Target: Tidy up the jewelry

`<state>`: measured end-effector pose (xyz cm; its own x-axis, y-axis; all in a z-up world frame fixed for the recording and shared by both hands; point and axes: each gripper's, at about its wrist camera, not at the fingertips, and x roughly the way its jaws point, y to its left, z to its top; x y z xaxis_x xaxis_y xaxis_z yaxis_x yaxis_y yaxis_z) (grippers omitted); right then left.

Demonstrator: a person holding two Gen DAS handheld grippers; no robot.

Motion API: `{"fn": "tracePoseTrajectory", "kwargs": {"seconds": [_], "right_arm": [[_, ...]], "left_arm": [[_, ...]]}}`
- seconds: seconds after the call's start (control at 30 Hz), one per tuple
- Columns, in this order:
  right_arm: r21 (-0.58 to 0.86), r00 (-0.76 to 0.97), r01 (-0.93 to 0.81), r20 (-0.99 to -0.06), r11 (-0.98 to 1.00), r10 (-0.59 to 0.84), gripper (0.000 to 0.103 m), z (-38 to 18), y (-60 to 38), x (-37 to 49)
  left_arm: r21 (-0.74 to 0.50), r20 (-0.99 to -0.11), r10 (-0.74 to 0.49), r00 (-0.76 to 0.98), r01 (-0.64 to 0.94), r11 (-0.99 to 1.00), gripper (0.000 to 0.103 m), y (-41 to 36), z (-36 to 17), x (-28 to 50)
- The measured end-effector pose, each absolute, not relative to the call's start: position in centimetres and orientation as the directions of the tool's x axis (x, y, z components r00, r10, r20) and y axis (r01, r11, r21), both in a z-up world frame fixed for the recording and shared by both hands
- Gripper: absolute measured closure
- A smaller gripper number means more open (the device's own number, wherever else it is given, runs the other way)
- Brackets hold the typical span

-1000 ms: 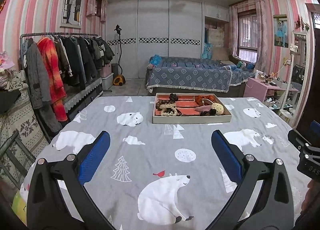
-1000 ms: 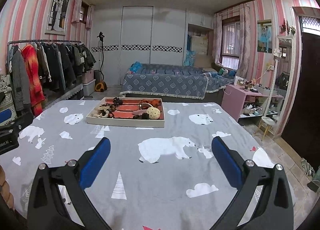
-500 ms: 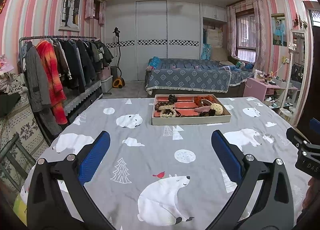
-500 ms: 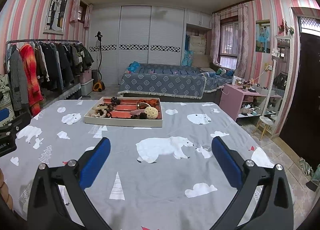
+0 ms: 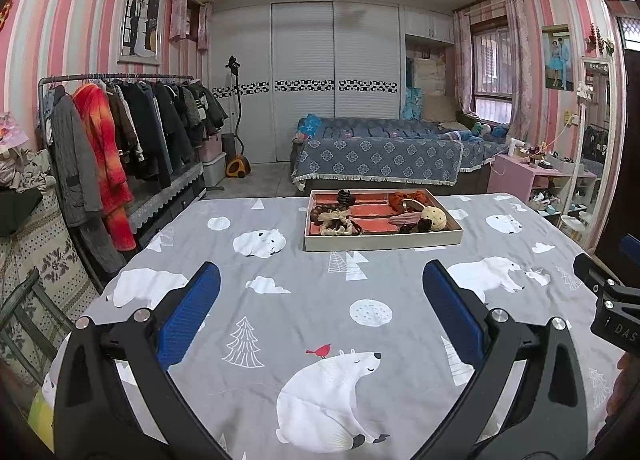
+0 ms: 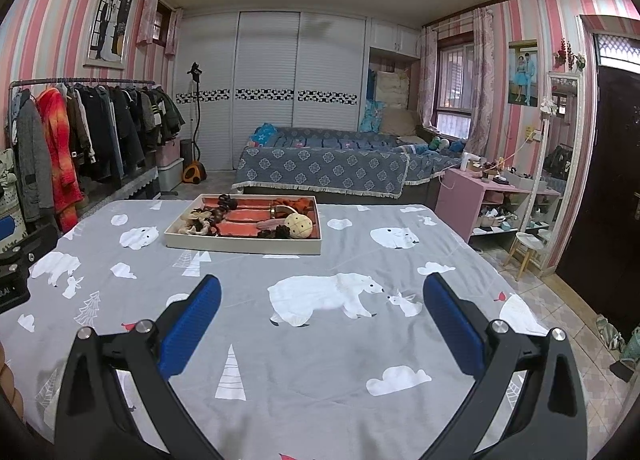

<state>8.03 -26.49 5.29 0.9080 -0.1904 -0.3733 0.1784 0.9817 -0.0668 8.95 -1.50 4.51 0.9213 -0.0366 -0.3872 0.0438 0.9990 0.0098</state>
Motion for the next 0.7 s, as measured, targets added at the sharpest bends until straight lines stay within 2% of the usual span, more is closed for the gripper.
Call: {"fn": "tracePoseTrajectory", "kwargs": {"seconds": [0.7], "right_arm": [[-0.069,0.908,0.185,-0.37,0.98,-0.197,0.004,5.47,-26.67,8.04]], "left_arm": [[0.01,-0.391,-0.04,0.92,0.048,0.999,0.005,-1.64,4.58,8.9]]}}
